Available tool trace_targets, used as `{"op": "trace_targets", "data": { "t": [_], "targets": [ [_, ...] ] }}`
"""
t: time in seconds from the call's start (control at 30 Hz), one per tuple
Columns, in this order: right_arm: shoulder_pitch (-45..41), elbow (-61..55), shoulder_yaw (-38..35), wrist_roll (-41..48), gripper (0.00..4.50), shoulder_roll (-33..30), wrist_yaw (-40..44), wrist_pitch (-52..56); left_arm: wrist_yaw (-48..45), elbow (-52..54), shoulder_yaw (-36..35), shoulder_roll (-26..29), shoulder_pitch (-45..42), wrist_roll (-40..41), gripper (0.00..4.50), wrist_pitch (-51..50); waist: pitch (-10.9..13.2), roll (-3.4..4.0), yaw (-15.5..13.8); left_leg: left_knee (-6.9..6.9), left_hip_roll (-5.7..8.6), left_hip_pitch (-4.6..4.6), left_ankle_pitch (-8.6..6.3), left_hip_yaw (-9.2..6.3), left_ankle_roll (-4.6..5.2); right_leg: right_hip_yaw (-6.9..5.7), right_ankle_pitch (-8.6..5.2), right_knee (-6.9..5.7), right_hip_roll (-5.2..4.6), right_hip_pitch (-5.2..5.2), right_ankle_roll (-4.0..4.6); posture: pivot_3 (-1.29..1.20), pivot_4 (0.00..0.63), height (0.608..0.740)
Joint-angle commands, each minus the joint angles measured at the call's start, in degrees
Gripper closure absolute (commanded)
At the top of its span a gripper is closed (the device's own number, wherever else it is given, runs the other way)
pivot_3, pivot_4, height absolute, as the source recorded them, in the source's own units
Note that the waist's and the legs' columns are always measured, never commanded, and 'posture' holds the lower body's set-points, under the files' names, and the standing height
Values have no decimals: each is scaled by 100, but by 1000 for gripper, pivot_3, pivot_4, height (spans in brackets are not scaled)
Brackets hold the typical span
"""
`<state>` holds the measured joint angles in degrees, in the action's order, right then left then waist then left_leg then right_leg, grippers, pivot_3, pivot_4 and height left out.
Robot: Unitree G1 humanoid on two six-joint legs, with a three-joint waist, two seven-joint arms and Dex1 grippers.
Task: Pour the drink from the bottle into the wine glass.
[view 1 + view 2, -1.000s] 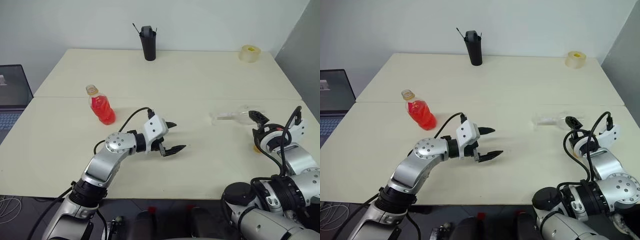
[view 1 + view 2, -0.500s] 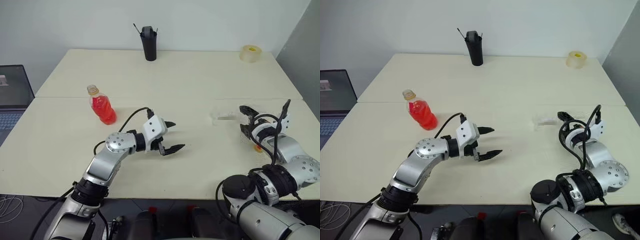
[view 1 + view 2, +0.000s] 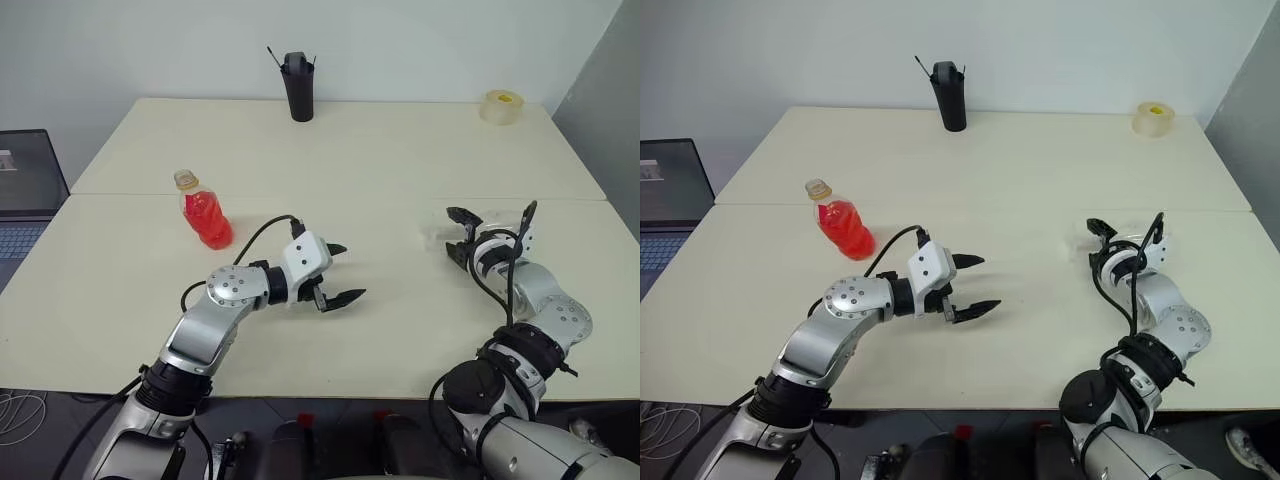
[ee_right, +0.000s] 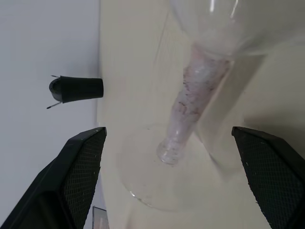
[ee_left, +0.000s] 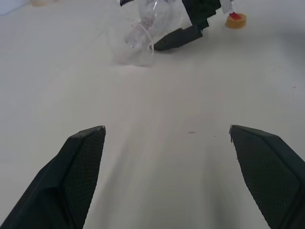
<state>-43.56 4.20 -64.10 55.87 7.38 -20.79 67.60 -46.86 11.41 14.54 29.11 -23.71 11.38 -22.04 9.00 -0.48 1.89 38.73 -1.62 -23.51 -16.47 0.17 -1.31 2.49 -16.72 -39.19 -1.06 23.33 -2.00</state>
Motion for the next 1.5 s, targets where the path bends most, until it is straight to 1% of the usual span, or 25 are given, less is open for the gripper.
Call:
{"op": "trace_targets", "data": {
  "t": [0.03, 0.2, 0.3, 0.33, 0.37, 0.4, 0.57, 0.7, 0.73, 0.77, 0.83, 0.9, 0.97, 1.03, 1.1, 1.17, 1.2, 1.33, 1.4, 1.5],
  "targets": [
    [248, -39, 244, 501, 0, 249, -130, -249, 57, 299, -202, 67, 39, 29, 22, -55, 0, 0, -1, 0, 0, 0, 0, 1, 0, 0, 0, 0, 0, 0, 0, 0, 150, 740],
    [374, 272, 566, 651, 0, 148, -252, -1057, 78, 393, -214, 63, 75, 6, 22, -127, 0, 0, 2, 1, -1, 0, 0, 0, 1, 0, 0, 0, 1, 0, 0, 0, 150, 740],
    [373, 469, 835, 669, 0, 93, -80, -1598, 87, 405, -206, 54, 68, -15, 22, -145, 0, 0, 4, 0, -1, 2, -1, 0, 1, 0, 0, 1, 2, -2, 0, 0, 150, 740],
    [376, 562, 924, 678, 374, 70, 8, -1748, 92, 407, -200, 48, 64, -22, 0, -150, 0, 0, 5, 0, -1, 2, -1, 1, 1, 1, 0, 1, 2, -2, 0, 0, 150, 740],
    [389, 642, 1020, 662, 593, 51, 76, -1898, 91, 405, -202, 50, 62, -23, 0, -151, 0, 0, 5, 0, -1, 2, -1, 1, 1, 0, 0, 1, 2, -2, -1, 0, 150, 740],
    [409, 713, 1120, 594, 921, 24, 118, -2078, 90, 405, -204, 52, 62, -23, 0, -152, 0, 0, 5, 0, 0, 2, -1, 0, 1, 0, 0, 1, 2, -2, 0, 0, 150, 740],
    [462, 1193, 1325, 87, 2725, -197, -102, -3350, 122, 460, -232, 106, 90, -36, 0, -186, 0, 0, 5, 0, -1, 3, -1, -1, 1, -1, 0, 2, 2, -4, 0, 0, 150, 740],
    [547, 1127, 1785, 38, 4072, -349, -93, -3484, 186, 534, -278, 153, 152, -26, 0, -237, -4, -6, -36, 1, 2, 7, -1, -7, 1, -7, 0, 12, -2, -16, -1, 0, 150, 740],
    [558, 1018, 2016, -10, 4291, -380, -27, -3410, 208, 557, -294, 160, 176, -27, 0, -250, -5, -7, -38, 1, 4, 7, -1, -6, 1, -7, -1, 12, -6, -16, -2, 0, 150, 740],
    [577, 911, 2253, -71, 4334, -418, 48, -3345, 232, 581, -307, 165, 202, -28, 0, -258, -5, -7, -37, 2, 5, 6, 0, -6, 1, -7, -1, 13, -7, -17, -2, 0, 150, 740],
    [630, 588, 2988, -420, 4334, -555, 407, -3184, 286, 641, -362, 195, 292, -28, 0, -267, -4, -5, -23, 1, 4, 6, -1, -6, 1, -6, -1, 12, -7, -15, -2, 0, 150, 740],
    [666, 246, 3966, -957, 4334, -792, 1052, -3147, 345, 693, -457, 250, 410, -9, 0, -274, -2, -2, -5, 0, 1, 6, -1, -4, 1, -2, -1, 10, -4, -11, -2, 0, 150, 740],
    [684, -41, 5026, -1630, 4334, -1045, 1844, -3391, 397, 722, -620, 325, 559, 7, 0, -276, 4, 7, 36, -1, -2, 6, -1, -1, 1, 1, -1, 7, 0, -5, -2, 0, 150, 740],
    [723, -133, 6095, -2478, 4334, -1286, 2748, -4086, 448, 743, -828, 435, 756, 19, 0, -253, 7, 11, 104, -3, -6, 6, -1, -1, 1, 4, -1, 4, 6, 0, -1, 0, 150, 740],
    [733, 104, 6844, -3192, 4335, -1398, 3389, -4842, 498, 771, -993, 533, 959, -1, 0, -219, 6, 10, 141, -5, -7, 7, -1, -4, 2, 3, -1, 4, 13, 2, 0, 0, 150, 740],
    [725, 642, 7495, -3850, 4335, -1332, 3997, -5848, 562, 869, -1207, 634, 1254, 1, 0, -189, 6, 9, 150, -6, -10, 8, -1, -5, 2, 2, -1, 6, 16, 1, 0, 0, 150, 740],
    [725, 863, 7672, -4051, 4335, -1288, 4211, -6211, 603, 924, -1274, 655, 1353, 12, 0, -195, 6, 8, 147, -6, -12, 9, -1, -7, 2, 0, -1, 6, 14, 1, 0, 0, 150, 740],
    [739, 1670, 7885, -4454, 4335, -980, 4632, -7276, 754, 1197, -1454, 640, 1646, 73, 0, -301, 18, -14, 48, 1, -5, 6, -1, -9, 1, -8, -1, 8, -2, -4, 0, 0, 150, 740],
    [762, 2025, 7980, -4640, 4335, -819, 4765, -7709, 811, 1338, -1553, 644, 1810, 100, 0, -356, 18, -20, -6, 3, -1, 5, -1, -8, 1, -8, -1, 12, -8, -7, -1, 0, 150, 740],
    [847, 2361, 8084, -4839, 4335, -633, 4964, -8104, 889, 1578, -1799, 633, 2056, 223, 0, -514, 17, -22, -10, 3, -1, 5, -1, -8, -1, -8, -1, 11, -11, -7, -1, 0, 150, 740]
  ]
}}
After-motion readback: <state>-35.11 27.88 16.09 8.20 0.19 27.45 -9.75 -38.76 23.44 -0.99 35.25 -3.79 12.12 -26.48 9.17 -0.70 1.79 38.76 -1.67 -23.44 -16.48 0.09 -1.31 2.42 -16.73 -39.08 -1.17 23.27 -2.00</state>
